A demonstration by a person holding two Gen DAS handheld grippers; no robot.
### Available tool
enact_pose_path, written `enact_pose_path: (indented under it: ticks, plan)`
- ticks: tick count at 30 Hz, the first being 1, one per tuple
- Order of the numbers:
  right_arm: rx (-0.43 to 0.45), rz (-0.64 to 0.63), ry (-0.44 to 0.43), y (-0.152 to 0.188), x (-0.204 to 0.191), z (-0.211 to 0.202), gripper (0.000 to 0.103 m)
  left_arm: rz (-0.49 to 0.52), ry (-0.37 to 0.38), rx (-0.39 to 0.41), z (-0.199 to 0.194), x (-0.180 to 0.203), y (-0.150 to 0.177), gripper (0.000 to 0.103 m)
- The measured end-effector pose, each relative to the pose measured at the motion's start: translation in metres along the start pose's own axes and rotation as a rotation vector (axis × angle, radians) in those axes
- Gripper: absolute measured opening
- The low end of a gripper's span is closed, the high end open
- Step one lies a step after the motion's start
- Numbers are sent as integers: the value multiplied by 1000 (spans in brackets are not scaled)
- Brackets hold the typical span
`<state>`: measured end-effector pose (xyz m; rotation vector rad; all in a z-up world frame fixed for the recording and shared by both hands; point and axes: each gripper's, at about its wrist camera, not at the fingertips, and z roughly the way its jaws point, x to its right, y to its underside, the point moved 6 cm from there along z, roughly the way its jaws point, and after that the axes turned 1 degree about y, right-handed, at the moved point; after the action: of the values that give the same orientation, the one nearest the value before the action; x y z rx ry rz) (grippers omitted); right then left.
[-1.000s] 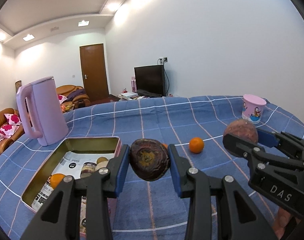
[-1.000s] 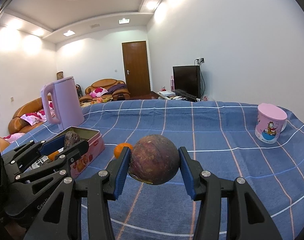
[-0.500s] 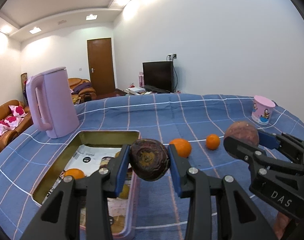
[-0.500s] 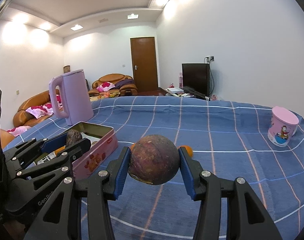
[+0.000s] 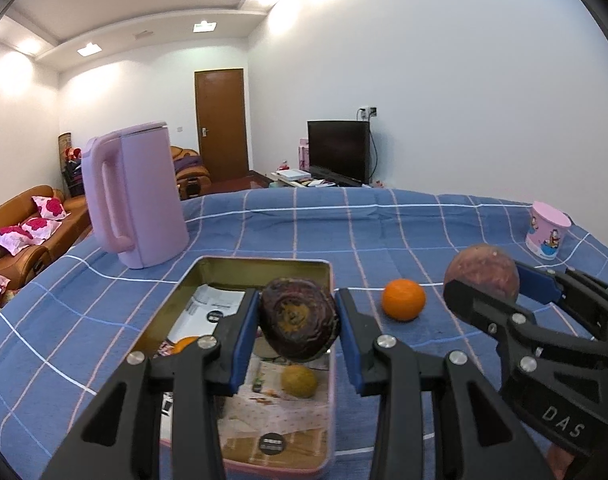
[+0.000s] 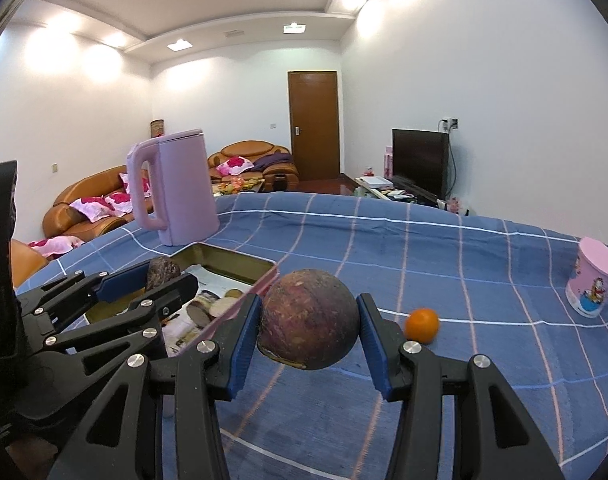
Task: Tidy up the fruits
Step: 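Carry the mangosteen with the left gripper while the right carries the purple fruit over the tin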
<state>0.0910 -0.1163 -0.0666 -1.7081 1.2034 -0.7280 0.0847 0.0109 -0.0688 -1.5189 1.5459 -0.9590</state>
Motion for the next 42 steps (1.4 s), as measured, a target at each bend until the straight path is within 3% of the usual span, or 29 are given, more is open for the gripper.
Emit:
enact_pose_path:
  ticks: [22, 42]
  plan:
    - [-40, -82, -124, -5, -71, 30, 50, -123, -130, -49, 19, -96, -5, 40]
    - [-150, -126, -171, 12, -102, 61, 51, -116, -137, -145, 44, -106, 7, 40]
